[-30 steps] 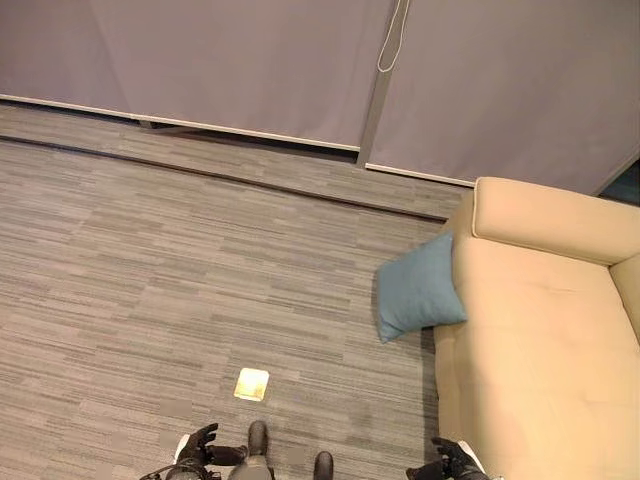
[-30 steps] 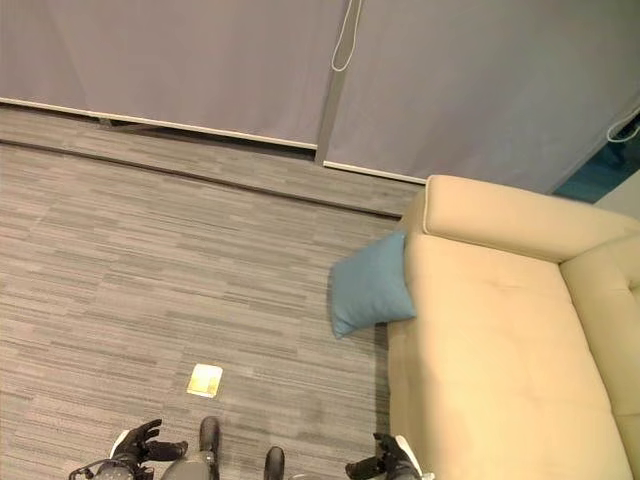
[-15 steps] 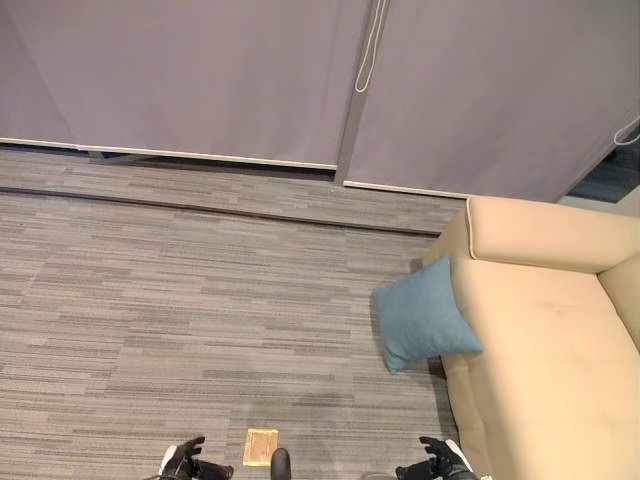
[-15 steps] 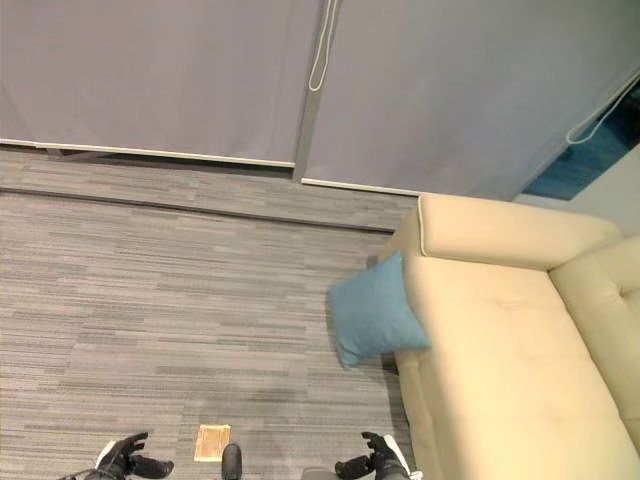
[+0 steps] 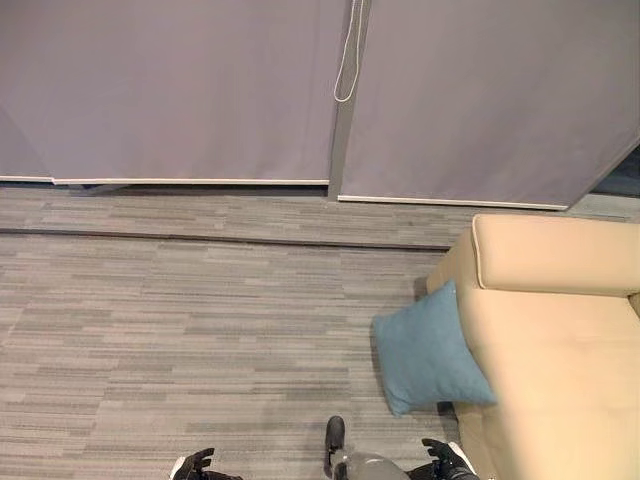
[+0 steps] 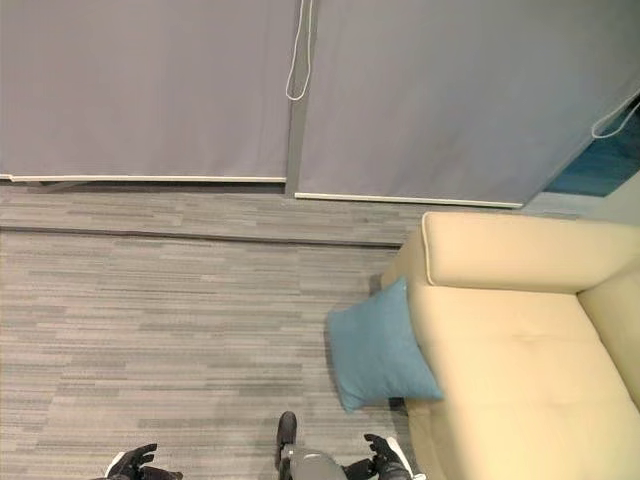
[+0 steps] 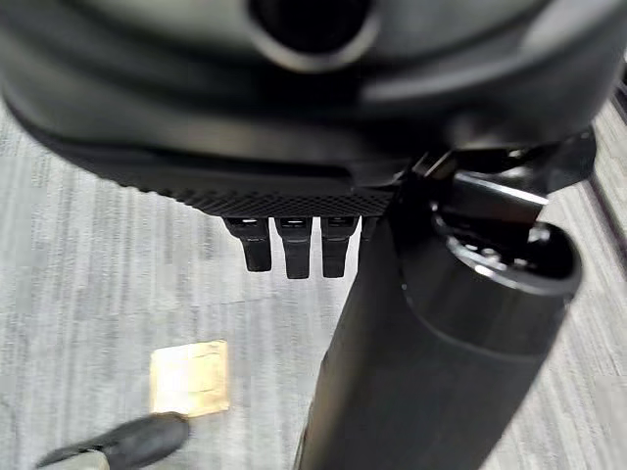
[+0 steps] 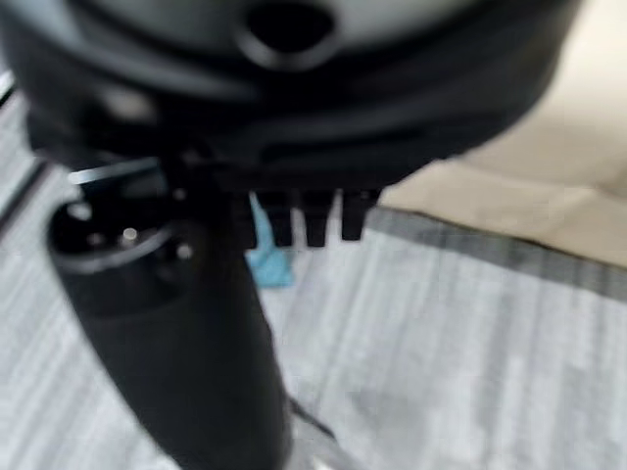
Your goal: Pick up all the scattered cushions and arrange them neatly on the sofa.
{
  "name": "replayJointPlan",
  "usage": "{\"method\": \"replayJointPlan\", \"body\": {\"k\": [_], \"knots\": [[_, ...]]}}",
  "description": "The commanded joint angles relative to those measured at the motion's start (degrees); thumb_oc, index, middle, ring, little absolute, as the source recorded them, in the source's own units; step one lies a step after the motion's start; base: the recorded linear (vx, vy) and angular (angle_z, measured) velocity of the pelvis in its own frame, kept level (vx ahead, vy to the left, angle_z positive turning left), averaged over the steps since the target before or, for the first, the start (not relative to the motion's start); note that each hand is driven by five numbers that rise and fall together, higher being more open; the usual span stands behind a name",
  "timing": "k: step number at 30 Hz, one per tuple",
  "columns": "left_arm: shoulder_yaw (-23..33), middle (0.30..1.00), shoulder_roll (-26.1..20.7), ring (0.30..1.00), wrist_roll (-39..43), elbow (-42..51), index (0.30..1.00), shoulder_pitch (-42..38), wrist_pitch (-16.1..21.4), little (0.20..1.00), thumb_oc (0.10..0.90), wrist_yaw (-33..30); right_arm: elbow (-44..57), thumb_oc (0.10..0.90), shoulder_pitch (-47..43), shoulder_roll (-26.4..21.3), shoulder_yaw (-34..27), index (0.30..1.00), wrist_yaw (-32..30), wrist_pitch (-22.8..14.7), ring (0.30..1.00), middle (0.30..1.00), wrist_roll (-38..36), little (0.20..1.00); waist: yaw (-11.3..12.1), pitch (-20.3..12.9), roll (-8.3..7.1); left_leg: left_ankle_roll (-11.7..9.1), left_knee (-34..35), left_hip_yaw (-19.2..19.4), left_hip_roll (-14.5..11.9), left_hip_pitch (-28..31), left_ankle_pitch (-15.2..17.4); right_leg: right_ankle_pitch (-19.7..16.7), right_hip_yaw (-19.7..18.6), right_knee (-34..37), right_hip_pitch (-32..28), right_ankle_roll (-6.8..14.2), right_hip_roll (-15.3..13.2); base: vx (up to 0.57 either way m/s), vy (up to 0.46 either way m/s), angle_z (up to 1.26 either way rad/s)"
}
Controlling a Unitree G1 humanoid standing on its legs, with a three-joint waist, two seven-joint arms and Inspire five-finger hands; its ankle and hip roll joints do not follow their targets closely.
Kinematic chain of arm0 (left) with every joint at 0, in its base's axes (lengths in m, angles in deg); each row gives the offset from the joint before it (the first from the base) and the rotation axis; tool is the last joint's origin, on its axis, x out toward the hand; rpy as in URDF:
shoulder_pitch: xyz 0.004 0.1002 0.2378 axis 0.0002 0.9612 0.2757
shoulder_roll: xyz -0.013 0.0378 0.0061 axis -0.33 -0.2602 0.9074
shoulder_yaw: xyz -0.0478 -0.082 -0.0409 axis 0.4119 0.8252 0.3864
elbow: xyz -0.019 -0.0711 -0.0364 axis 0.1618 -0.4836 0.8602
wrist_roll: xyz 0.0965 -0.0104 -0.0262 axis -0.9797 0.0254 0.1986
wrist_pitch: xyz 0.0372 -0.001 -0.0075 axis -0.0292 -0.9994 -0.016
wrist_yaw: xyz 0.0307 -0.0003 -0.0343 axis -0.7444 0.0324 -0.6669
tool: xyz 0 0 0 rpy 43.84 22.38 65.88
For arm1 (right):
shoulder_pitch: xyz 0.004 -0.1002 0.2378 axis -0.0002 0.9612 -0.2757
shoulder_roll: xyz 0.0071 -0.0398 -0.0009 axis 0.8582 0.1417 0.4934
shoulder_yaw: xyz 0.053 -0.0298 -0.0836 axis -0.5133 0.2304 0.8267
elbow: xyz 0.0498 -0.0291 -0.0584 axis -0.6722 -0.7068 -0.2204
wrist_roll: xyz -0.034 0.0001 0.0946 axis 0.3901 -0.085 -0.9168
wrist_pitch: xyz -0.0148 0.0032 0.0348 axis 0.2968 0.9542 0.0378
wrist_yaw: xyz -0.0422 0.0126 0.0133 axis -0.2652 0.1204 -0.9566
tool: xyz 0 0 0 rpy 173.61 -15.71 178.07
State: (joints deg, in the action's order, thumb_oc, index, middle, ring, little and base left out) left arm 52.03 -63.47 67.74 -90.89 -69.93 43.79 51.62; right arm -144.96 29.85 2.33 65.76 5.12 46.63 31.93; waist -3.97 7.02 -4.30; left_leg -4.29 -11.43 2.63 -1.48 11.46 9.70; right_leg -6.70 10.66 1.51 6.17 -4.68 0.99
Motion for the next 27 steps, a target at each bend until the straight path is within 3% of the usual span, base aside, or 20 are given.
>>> {"method": "replayJointPlan", "body": {"k": [1,4,5,8,11,13,15,21,23,24,25,26,27], "knots": [[-0.1,0.900,-2.9,0.900,-0.9,2.2,0.900,-0.8,0.9,0.900,0.800,-0.2,-1.2,0.800,-1.3,-2.5,-0.3,0.900,-1.6,-1.0,0.900,0.900,0.5,0.900,-0.4,-1.1,-2.62,-1.5,-10.6,1.8,1.6,-11.1,-4.9,5.4,-2.1,-2.2,-2.7,9.2,-2.5,0.15,-0.080,0.00],[-0.2,0.900,-2.9,0.900,-0.3,2.7,0.900,-1.0,0.8,0.900,0.800,-0.3,-1.2,0.800,-1.4,-2.9,-0.4,0.900,-1.6,-0.8,0.900,0.900,-0.2,0.900,0.1,-0.6,-3.35,-0.9,-15.5,2.6,1.0,-14.0,-5.5,6.2,-2.8,-1.9,-4.2,8.4,-2.7,0.14,-0.048,-0.13],[-0.3,0.900,-2.9,0.900,-0.1,2.7,0.900,-1.1,0.7,0.900,0.800,-0.2,-1.4,0.800,-1.5,-3.2,-0.5,0.900,-1.5,-0.6,0.900,0.900,-0.6,0.900,0.6,-0.5,-4.08,0.2,-15.5,3.3,1.0,-17.1,-4.4,6.8,-3.7,-1.7,-5.3,8.4,-3.2,0.18,0.000,-0.04],[-0.9,0.900,-2.8,0.900,-0.6,2.2,0.900,-1.1,0.6,0.900,0.800,0.0,-1.6,0.800,-1.7,-3.6,-0.8,0.900,-1.6,-0.6,0.900,0.900,-0.7,0.900,0.9,-0.8,-4.44,1.3,-7.3,3.7,0.8,-19.7,-2.3,8.0,-5.1,-0.2,-7.3,9.2,-3.2,0.22,0.029,-0.26],[-0.9,0.900,-2.5,0.900,-0.1,1.9,0.900,-1.0,0.9,0.900,0.800,-0.1,-1.9,0.800,-1.7,-3.6,-0.6,0.900,-2.2,-0.6,0.900,0.900,-0.6,0.900,2.4,-0.4,-3.15,0.7,3.7,0.3,2.1,-22.4,-8.8,9.4,-7.4,0.5,-9.9,9.3,-1.4,0.23,0.081,-0.20],[-0.8,0.900,-2.2,0.900,1.3,1.9,0.900,-1.2,1.2,0.900,0.800,-0.2,-2.1,0.800,-2.0,-3.8,-0.6,0.900,-2.4,-0.6,0.900,0.900,-0.6,0.900,3.4,0.0,-2.63,-0.1,6.2,-2.7,2.6,-24.7,-11.6,10.2,-9.0,0.1,-11.1,9.1,-0.6,0.24,0.094,-0.35],[-0.7,0.900,-2.0,0.900,1.2,1.4,0.900,-1.2,0.8,0.900,0.800,0.3,-2.4,0.800,-2.1,-3.5,-0.6,0.900,-2.2,-0.6,0.900,0.900,0.0,0.900,3.5,-0.9,-2.34,0.5,9.5,-3.3,2.3,-22.2,-11.2,11.4,-9.9,-0.6,-11.9,9.3,-0.4,0.26,0.133,-0.75],[-0.3,0.900,-2.3,0.900,0.4,1.7,0.900,-1.2,0.7,0.900,0.800,0.2,-2.4,0.800,-2.9,-2.6,0.0,0.900,-1.8,-0.5,0.900,0.900,0.8,0.900,3.8,-2.4,-2.91,2.5,9.3,-1.0,2.9,-18.8,-9.1,11.0,-11.4,-6.5,-10.6,11.0,-2.1,0.18,0.135,-0.61],[-0.6,0.900,-3.3,0.900,0.6,2.4,0.900,-2.1,0.6,0.900,0.800,0.3,-1.9,0.800,-3.9,-2.0,0.2,0.900,-1.4,-0.4,0.900,0.900,0.8,0.900,3.2,-2.2,-2.70,3.9,9.7,0.7,2.5,-16.6,-7.7,7.6,-11.1,-15.5,-6.1,13.1,-3.0,0.15,0.149,-0.55],[-0.6,0.900,-3.3,0.900,0.6,2.4,0.900,-2.1,0.6,0.900,0.800,0.3,-1.9,0.800,-3.9,-2.0,0.2,0.900,-1.4,-0.4,0.900,0.900,0.8,0.900,3.2,-2.2,-2.72,3.9,9.7,0.8,2.5,-16.6,-7.7,7.6,-11.1,-15.6,-6.0,13.1,-3.0,0.07,0.107,-0.74],[-0.8,0.900,-4.0,0.900,0.5,2.6,0.900,-3.0,0.6,0.900,0.800,0.0,-1.3,0.800,-4.3,-1.5,0.4,0.900,-1.3,-0.6,0.900,0.900,0.6,0.900,2.7,-1.4,-2.17,4.5,9.7,2.1,1.7,-15.5,-7.0,5.9,-9.0,-21.4,-2.6,14.5,-4.1,0.07,0.112,-0.73],[-0.8,0.900,-4.2,0.900,0.4,2.5,0.900,-3.0,0.6,0.900,0.800,-0.1,-1.1,0.800,-4.4,-1.4,0.6,0.900,-1.2,-0.6,0.900,0.900,0.8,0.900,2.5,-1.2,-1.78,4.7,9.8,3.0,1.3,-14.6,-6.4,5.5,-6.5,-22.5,-1.3,14.5,-5.3,0.16,0.156,-0.48],[-0.6,0.900,-4.4,0.900,0.4,2.2,0.900,-2.8,0.5,0.900,0.800,-0.3,-1.0,0.800,-4.5,-1.3,0.8,0.900,-1.1,-0.5,0.900,0.900,1.2,0.900,2.6,-1.3,-1.37,4.6,10.2,4.7,0.9,-13.1,-5.5,6.6,-0.3,-20.1,-0.6,13.6,-8.3,0.17,0.097,-0.63]]}}
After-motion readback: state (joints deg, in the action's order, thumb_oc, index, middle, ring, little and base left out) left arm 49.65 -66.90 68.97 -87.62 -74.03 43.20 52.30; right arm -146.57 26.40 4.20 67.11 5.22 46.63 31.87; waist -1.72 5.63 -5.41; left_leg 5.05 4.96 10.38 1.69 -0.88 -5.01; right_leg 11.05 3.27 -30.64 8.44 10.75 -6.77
